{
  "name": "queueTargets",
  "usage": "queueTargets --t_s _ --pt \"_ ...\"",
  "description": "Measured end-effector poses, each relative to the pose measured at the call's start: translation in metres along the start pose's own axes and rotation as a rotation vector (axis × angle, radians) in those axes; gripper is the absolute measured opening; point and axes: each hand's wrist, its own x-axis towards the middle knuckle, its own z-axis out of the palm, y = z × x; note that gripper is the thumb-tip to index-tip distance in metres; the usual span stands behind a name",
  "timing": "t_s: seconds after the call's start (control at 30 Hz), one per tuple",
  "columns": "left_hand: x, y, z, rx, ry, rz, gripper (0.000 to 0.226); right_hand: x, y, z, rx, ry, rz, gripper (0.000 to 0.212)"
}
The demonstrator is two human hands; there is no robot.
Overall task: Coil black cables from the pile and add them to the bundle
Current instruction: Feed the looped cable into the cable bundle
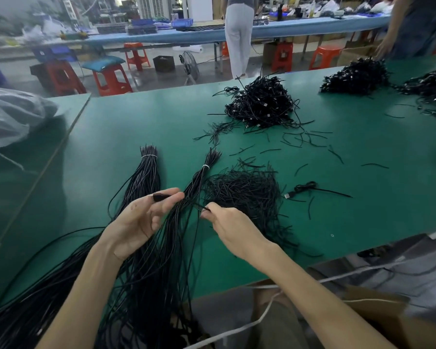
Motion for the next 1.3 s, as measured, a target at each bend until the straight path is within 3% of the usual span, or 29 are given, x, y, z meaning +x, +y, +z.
queueTargets --t_s 0.13,0.23,0.37,0.63,0.83,0.9,0.97,1.0,1.13,1.2,1.3 --pt "0.010 -0.019 0.018 -0.182 0.195 0.021 0.035 -0.004 -0.003 0.006 -0.040 -0.060 -0.002 0.030" --pt "0.017 -0.028 0.036 -0.354 0.246 0.058 0.024 -0.007 -0.011 0.014 -0.122 -0.095 -0.044 0.031" --pt "0.023 -0.025 0.049 -0.141 0.310 0.023 0.025 -0.006 -0.014 0.017 -0.086 -0.161 -0.009 0.030" --pt "0.012 -0.022 0.052 -0.223 0.168 0.028 0.031 -0.005 -0.016 0.012 -0.020 -0.281 0.081 0.035" --pt "0.009 -0.021 0.056 -0.242 0.181 0.094 0.045 -0.002 -0.019 0.013 0.101 -0.315 0.098 0.040" --pt "0.003 -0.017 0.055 -0.265 0.054 0.089 0.046 -0.002 -0.017 0.009 0.171 -0.319 0.096 0.046" --pt "-0.006 -0.010 0.054 -0.273 -0.210 0.014 0.050 0.000 -0.014 0.004 0.240 -0.335 0.084 0.042" --pt "-0.011 -0.005 0.055 -0.170 -0.319 -0.026 0.053 0.002 -0.011 0.001 0.251 -0.337 0.080 0.038" --pt "-0.015 0.001 0.062 0.645 -0.524 -0.179 0.065 0.019 -0.004 -0.021 0.210 -0.417 0.131 0.029" --pt "-0.010 -0.004 0.064 0.899 -0.498 -0.269 0.063 0.027 -0.007 -0.034 0.224 -0.425 0.147 0.033" --pt "-0.005 -0.023 0.057 1.118 -0.276 -0.280 0.054 0.033 -0.017 -0.052 0.389 -0.327 0.133 0.046"
